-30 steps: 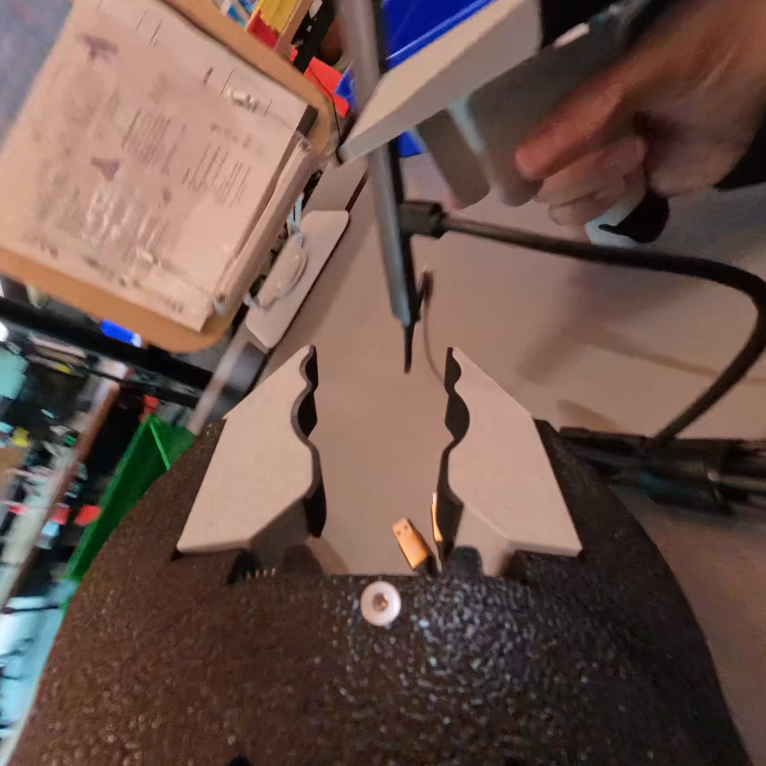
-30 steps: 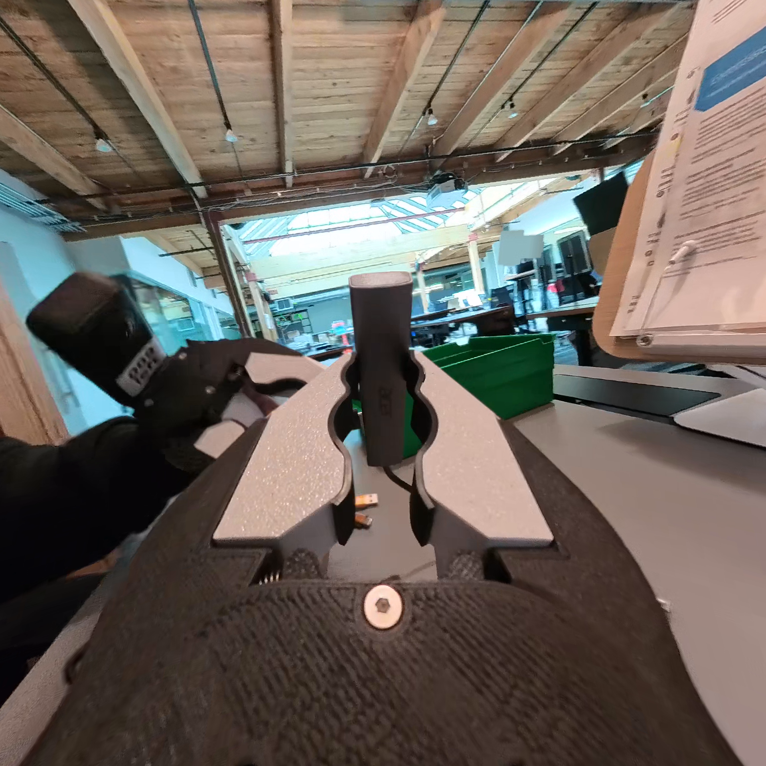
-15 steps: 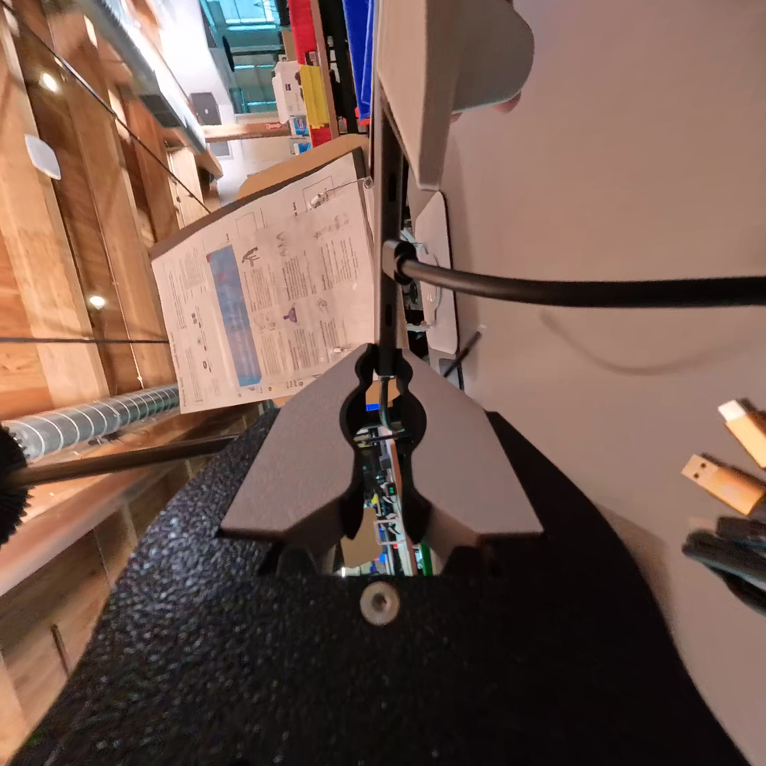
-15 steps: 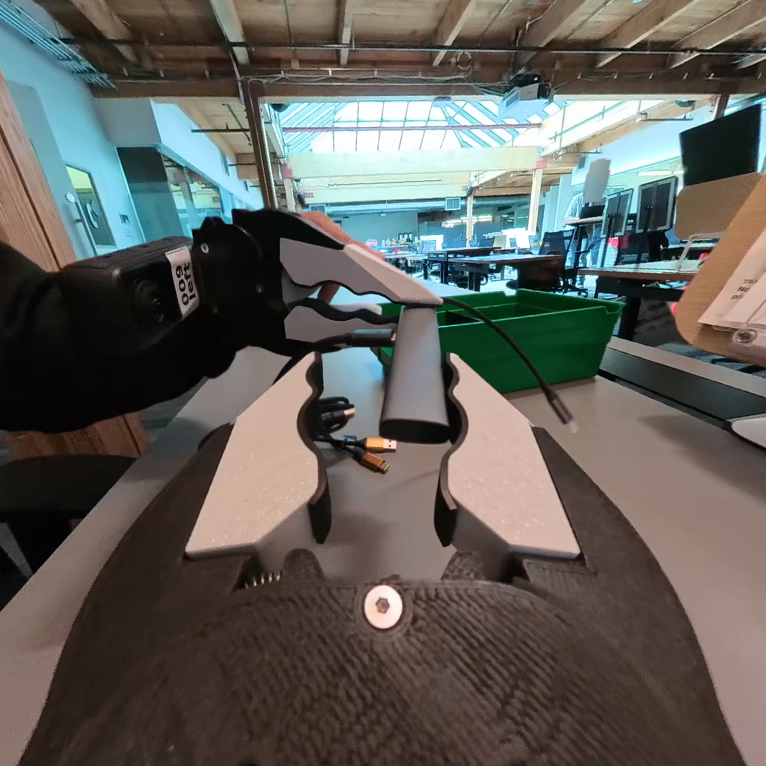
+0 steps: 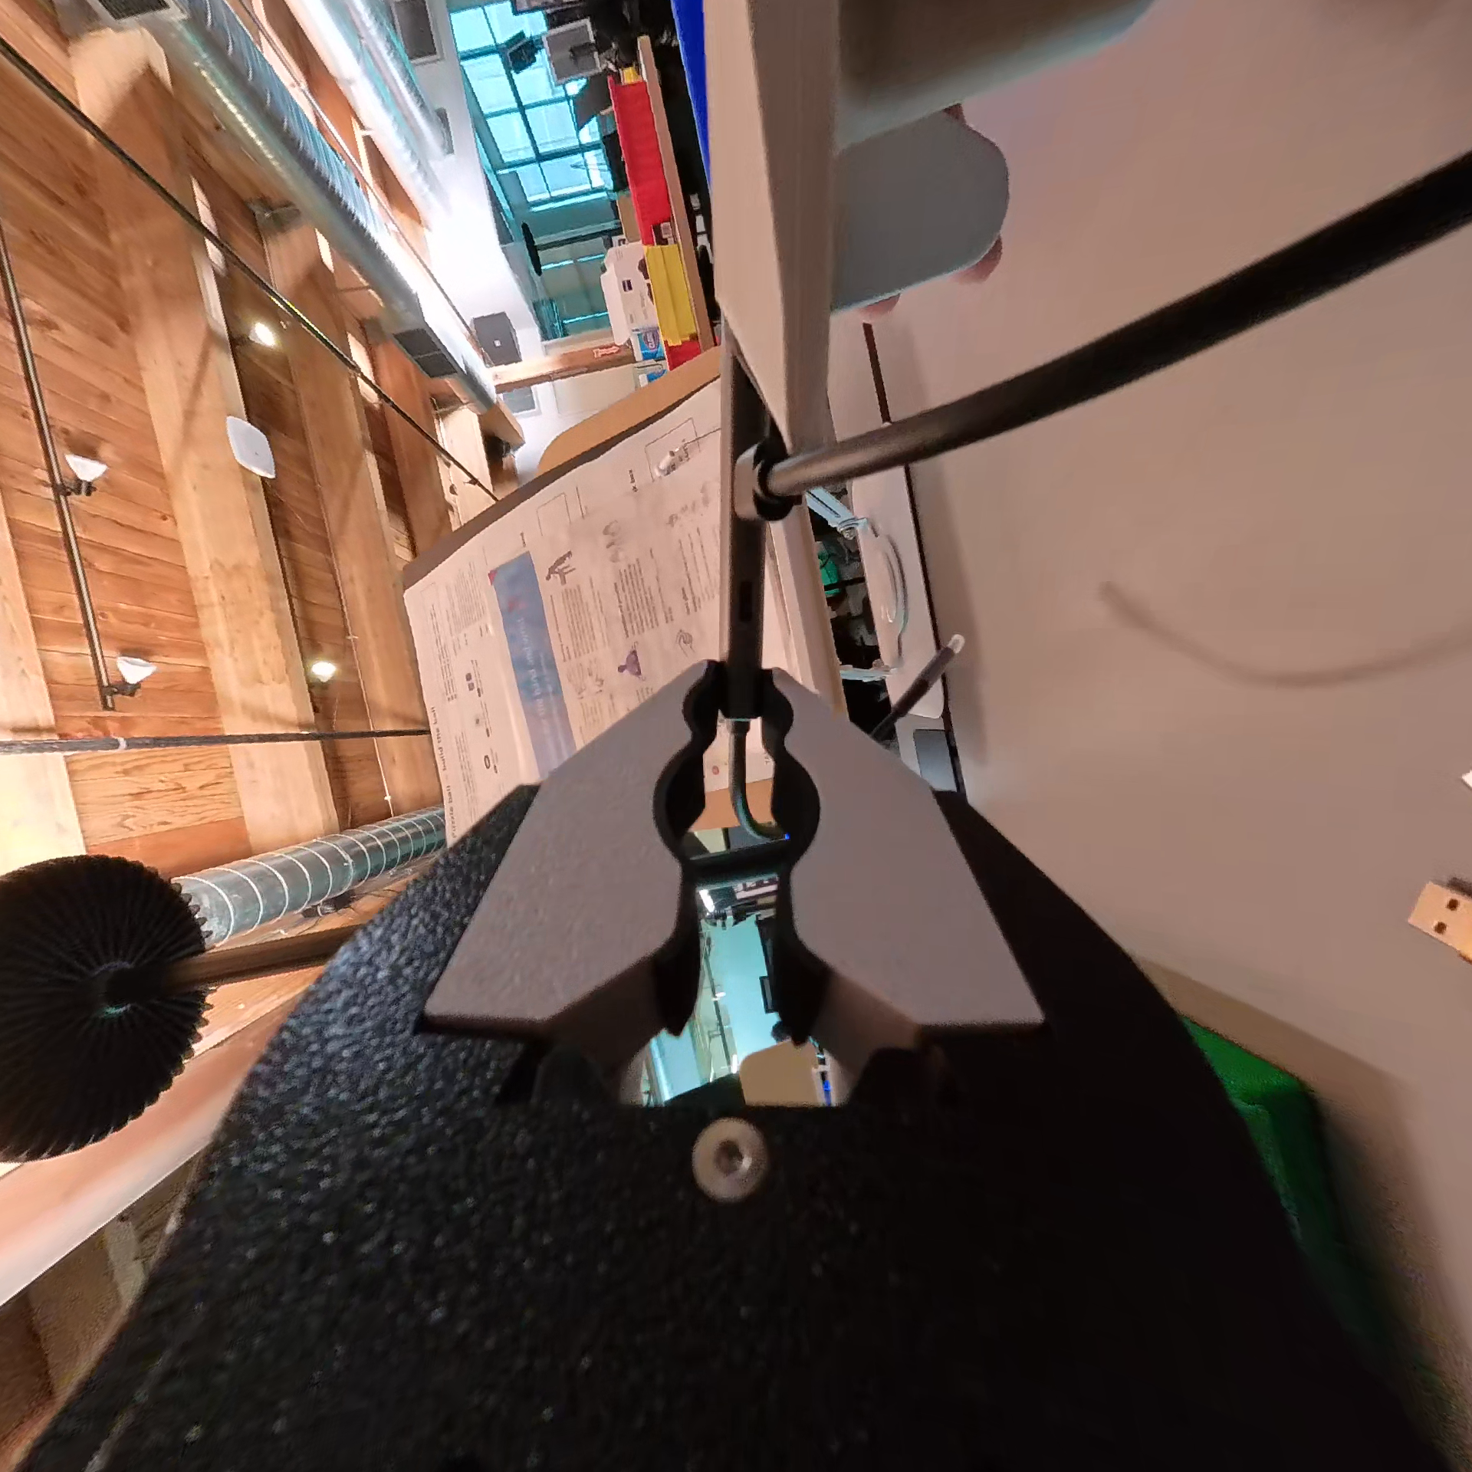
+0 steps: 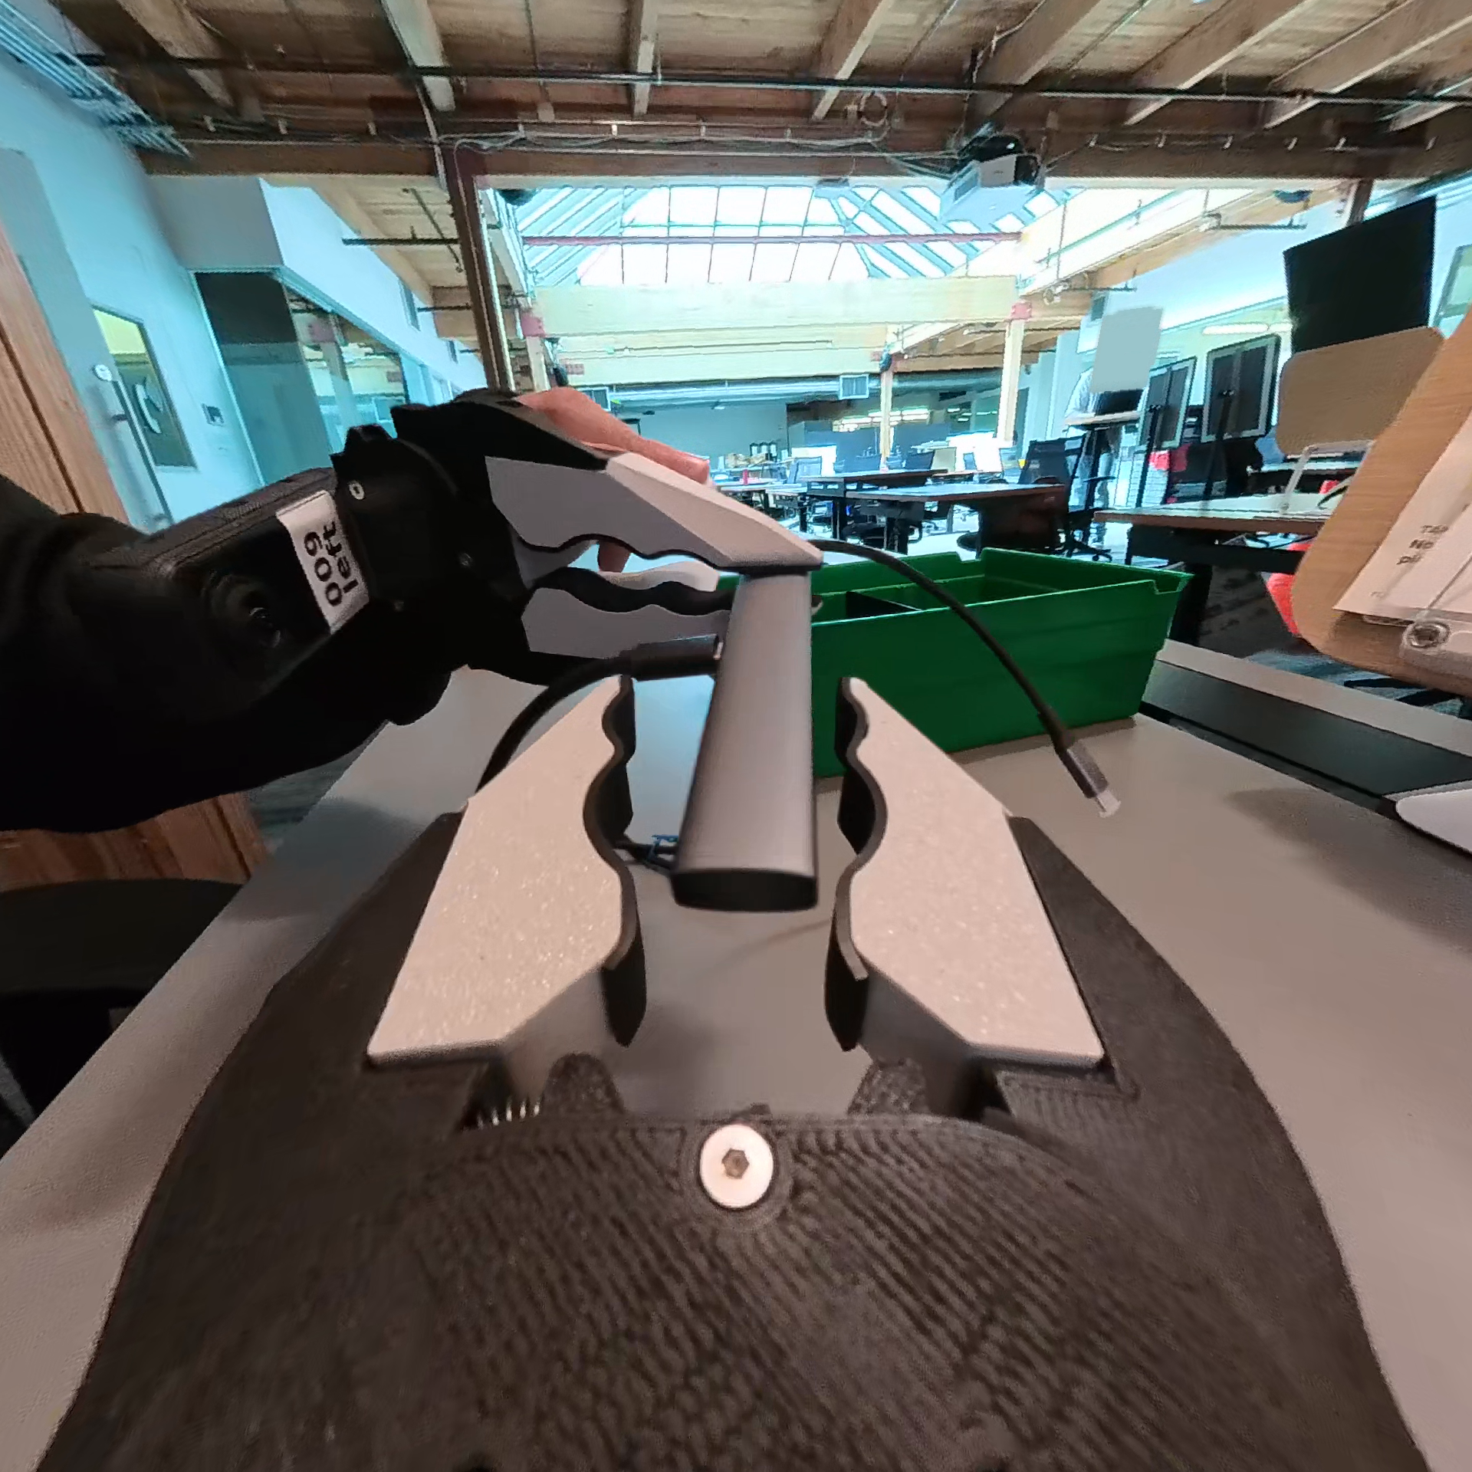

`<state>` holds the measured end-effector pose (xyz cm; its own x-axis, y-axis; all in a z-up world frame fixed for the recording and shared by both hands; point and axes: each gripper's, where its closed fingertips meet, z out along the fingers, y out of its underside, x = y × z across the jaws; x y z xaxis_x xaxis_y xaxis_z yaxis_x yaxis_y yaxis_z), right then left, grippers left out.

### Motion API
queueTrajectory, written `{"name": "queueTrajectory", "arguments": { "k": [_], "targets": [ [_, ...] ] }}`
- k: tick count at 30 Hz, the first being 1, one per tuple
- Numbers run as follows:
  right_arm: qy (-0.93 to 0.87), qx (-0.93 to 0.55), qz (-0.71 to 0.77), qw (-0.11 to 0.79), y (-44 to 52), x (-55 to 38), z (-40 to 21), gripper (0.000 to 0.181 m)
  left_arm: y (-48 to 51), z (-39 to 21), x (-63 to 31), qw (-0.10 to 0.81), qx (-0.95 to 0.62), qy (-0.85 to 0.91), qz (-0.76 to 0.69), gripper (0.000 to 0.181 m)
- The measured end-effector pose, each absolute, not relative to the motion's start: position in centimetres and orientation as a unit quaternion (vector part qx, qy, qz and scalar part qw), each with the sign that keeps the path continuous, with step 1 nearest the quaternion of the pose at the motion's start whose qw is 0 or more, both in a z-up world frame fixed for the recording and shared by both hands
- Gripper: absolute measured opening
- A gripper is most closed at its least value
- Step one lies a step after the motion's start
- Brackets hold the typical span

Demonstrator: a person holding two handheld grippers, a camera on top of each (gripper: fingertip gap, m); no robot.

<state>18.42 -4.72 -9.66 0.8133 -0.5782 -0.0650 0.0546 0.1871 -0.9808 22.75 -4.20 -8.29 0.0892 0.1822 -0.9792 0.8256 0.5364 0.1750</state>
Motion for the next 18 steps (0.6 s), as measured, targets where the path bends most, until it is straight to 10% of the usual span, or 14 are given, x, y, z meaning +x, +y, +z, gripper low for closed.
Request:
{"name": "queueTrajectory", "arguments": {
  "k": [18],
  "targets": [
    [0.221, -0.621, -0.279, 0.698, -5.2, 19.3, -10.1, 0.022, -3.5, -9.2, 23.3, 0.612, 0.377, 0.634, -0.286, 0.007]
  ]
}}
